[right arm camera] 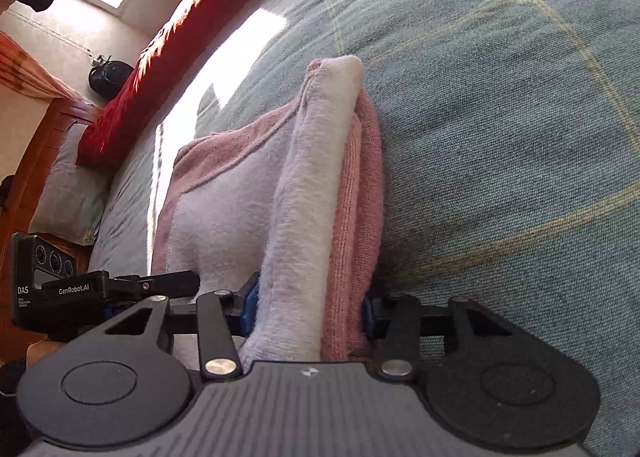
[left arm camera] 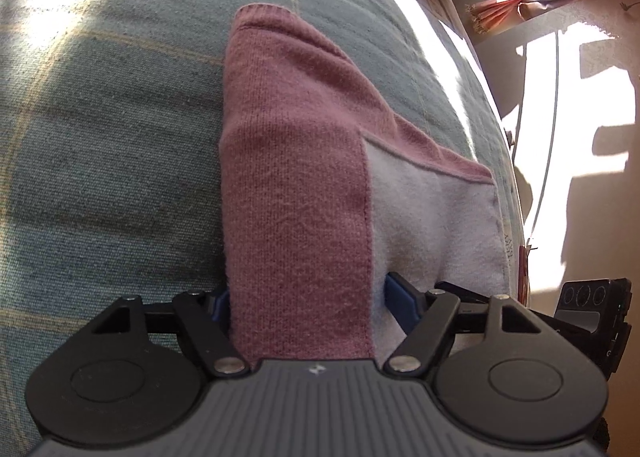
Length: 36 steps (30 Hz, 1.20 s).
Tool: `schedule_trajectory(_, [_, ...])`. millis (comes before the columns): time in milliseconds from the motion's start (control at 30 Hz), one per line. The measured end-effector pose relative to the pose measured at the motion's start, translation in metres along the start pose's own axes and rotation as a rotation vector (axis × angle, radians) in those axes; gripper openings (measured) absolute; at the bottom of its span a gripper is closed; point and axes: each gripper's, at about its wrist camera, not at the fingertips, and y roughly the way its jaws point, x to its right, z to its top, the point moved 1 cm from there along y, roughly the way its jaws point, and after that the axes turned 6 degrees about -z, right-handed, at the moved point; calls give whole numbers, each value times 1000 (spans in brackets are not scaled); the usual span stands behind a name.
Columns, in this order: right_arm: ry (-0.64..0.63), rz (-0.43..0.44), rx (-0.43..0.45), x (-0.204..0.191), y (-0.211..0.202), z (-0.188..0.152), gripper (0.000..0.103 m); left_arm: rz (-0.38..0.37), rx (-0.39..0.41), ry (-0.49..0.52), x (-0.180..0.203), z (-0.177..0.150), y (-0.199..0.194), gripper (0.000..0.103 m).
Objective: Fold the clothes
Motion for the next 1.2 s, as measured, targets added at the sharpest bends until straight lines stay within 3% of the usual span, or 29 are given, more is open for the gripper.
schedule_trajectory(267, [-67,-36,37,-17,-23,-2,39,33,12,47,15,-3,-19,53])
schedule_trajectory(600, [-140,-14,64,-69,-38,-2,39,44,90,95,20,-9,-72,50])
schedule_trajectory(833, [-222,6,67,-129,-28,-5,39,66,174,86,-2,-21,-130,50])
schedule_trajectory(1200, [-370,43,16,-255,27,-29,39,141,311,9,-81,-45,-235,50])
